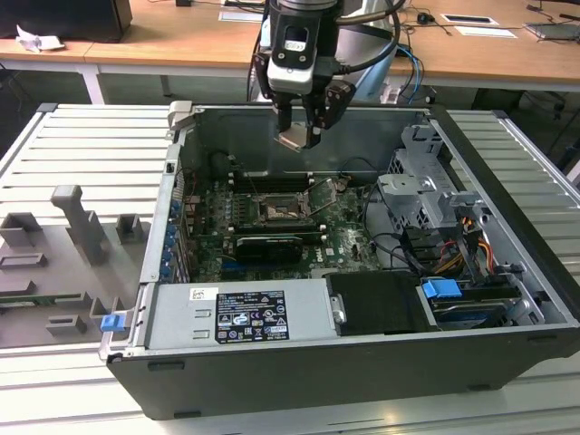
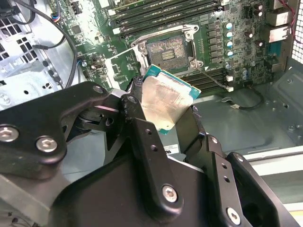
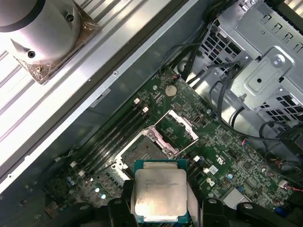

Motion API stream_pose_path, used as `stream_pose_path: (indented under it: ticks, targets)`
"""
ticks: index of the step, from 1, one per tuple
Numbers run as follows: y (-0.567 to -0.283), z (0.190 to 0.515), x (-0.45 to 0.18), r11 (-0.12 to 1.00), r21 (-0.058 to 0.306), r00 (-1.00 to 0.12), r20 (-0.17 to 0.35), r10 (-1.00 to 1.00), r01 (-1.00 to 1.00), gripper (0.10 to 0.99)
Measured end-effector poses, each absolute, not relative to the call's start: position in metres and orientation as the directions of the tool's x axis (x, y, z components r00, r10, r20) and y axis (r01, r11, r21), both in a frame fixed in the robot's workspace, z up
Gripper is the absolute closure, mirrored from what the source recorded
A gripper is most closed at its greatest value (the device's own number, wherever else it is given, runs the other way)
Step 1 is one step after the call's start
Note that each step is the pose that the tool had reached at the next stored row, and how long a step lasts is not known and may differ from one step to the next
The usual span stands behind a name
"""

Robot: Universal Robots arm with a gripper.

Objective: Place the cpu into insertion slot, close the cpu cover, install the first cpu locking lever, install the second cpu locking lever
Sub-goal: 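Place the cpu into insertion slot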

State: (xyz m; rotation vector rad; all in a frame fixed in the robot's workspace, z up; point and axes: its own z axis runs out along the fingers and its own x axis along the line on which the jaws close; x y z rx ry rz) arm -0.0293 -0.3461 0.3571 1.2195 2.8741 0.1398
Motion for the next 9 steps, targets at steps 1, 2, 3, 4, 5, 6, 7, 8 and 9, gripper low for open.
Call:
stream_pose_path:
  ticks: [1,2,3,4,5,6,7,8,9]
  targets:
    - [-0.3461,0.3570,-0.0293,0.686,0.089,-0.690,0.020,0.724,0.722,0.561]
    - [-0.3461,0.3567,-0.0293,0.676,0.089,-0.680,0.020,0.733,0.732,0.561]
    - [-0.3461,0.3566,-0.0293,0.667,0.088,-0.671,0.020,0.742,0.740,0.561]
    - [-0.3461,0.3564,-0.0294,0.659,0.089,-0.663,0.020,0.748,0.747,0.561]
    - [-0.3461,0.3563,-0.0293,0.650,0.089,-0.654,0.020,0.757,0.755,0.561]
    - [-0.3461,0.3561,-0.0293,0.642,0.088,-0.646,0.020,0.763,0.761,0.561]
    - [-0.3461,0.3559,-0.0293,0.629,0.088,-0.632,0.020,0.774,0.773,0.561]
    - [-0.3461,0.3559,-0.0293,0.625,0.088,-0.629,0.020,0.777,0.775,0.561]
    - [-0.3461,0.3558,-0.0293,0.621,0.088,-0.625,0.020,0.781,0.779,0.561]
